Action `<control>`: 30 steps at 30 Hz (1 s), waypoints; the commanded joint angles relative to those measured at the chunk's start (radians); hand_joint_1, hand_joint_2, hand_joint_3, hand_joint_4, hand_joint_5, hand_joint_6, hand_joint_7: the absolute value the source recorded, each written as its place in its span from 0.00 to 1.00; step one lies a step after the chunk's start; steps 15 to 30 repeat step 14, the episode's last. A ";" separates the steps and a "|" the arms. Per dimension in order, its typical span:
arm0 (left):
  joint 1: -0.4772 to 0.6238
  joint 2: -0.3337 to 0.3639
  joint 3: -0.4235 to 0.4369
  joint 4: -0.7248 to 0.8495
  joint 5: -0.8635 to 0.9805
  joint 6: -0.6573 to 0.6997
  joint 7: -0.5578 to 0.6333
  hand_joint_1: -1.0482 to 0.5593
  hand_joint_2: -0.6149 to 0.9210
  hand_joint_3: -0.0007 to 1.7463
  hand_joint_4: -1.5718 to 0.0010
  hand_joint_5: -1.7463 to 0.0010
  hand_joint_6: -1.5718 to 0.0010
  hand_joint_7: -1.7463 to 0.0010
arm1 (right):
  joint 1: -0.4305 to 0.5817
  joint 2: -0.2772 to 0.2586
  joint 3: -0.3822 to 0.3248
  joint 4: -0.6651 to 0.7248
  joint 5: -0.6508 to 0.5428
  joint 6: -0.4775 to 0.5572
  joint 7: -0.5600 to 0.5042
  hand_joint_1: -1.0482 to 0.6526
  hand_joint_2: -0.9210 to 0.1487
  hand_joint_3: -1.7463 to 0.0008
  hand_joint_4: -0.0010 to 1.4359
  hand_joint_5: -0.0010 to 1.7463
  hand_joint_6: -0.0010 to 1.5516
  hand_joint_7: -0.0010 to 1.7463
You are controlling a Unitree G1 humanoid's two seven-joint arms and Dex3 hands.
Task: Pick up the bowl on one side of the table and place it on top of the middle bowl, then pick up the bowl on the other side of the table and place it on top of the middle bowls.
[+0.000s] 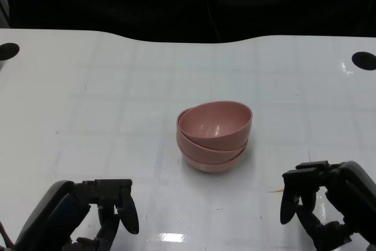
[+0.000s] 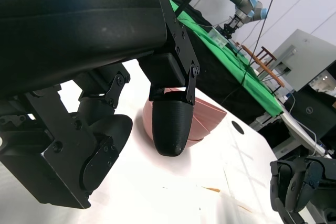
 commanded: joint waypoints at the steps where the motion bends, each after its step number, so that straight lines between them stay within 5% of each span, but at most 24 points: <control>1: 0.005 0.015 0.006 0.015 0.003 -0.005 -0.006 0.72 0.52 0.94 0.43 0.04 0.43 0.19 | -0.012 -0.013 -0.007 0.020 0.020 -0.012 0.004 0.77 0.86 0.02 0.71 1.00 0.60 0.84; 30: -0.019 0.004 0.002 0.052 0.023 -0.021 0.007 0.73 0.52 0.93 0.42 0.04 0.43 0.19 | -0.044 -0.010 -0.010 0.070 0.021 -0.044 -0.002 0.78 0.85 0.05 0.72 0.97 0.62 0.80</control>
